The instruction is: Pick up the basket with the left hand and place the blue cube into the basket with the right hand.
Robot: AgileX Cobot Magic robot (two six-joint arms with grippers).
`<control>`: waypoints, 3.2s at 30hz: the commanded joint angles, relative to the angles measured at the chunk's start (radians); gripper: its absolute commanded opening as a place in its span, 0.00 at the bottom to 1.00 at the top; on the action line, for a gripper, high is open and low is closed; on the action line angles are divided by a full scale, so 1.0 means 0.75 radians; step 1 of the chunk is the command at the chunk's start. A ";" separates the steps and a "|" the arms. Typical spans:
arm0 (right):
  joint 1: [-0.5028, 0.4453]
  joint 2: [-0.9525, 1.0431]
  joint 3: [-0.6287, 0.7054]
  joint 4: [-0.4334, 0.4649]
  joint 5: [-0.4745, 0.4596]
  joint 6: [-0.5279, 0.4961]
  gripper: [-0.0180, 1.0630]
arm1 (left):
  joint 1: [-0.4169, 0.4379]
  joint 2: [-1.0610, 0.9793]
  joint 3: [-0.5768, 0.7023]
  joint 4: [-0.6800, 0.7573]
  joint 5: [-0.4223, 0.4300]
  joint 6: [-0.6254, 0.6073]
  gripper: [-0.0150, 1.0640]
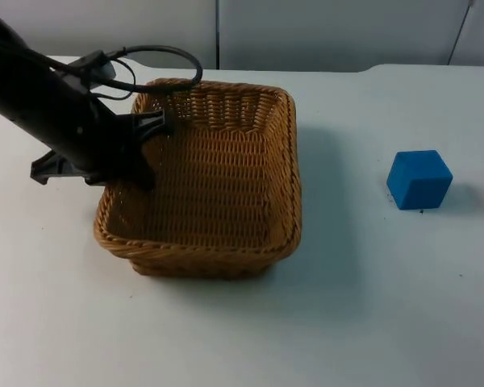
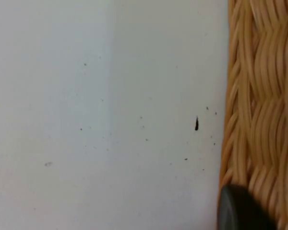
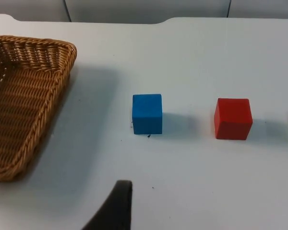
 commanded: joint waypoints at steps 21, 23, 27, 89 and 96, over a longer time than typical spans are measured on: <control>-0.007 0.002 -0.005 0.002 -0.037 -0.002 0.97 | -0.009 -0.650 0.032 0.339 0.212 -0.508 0.01; -0.007 0.002 -0.005 0.005 -0.034 0.004 0.97 | -0.009 -0.747 0.096 0.339 0.181 -0.517 0.01; -0.007 0.002 -0.005 0.004 -0.015 0.004 0.97 | -0.009 -0.888 0.246 0.344 0.181 -0.517 0.01; 0.143 1.744 -0.673 0.070 -0.497 -0.210 0.97 | -0.006 -1.082 0.442 0.362 0.199 -0.463 0.01; 0.143 1.875 -0.673 0.079 -0.554 -0.168 0.97 | -0.006 -1.082 0.442 0.362 0.201 -0.463 0.01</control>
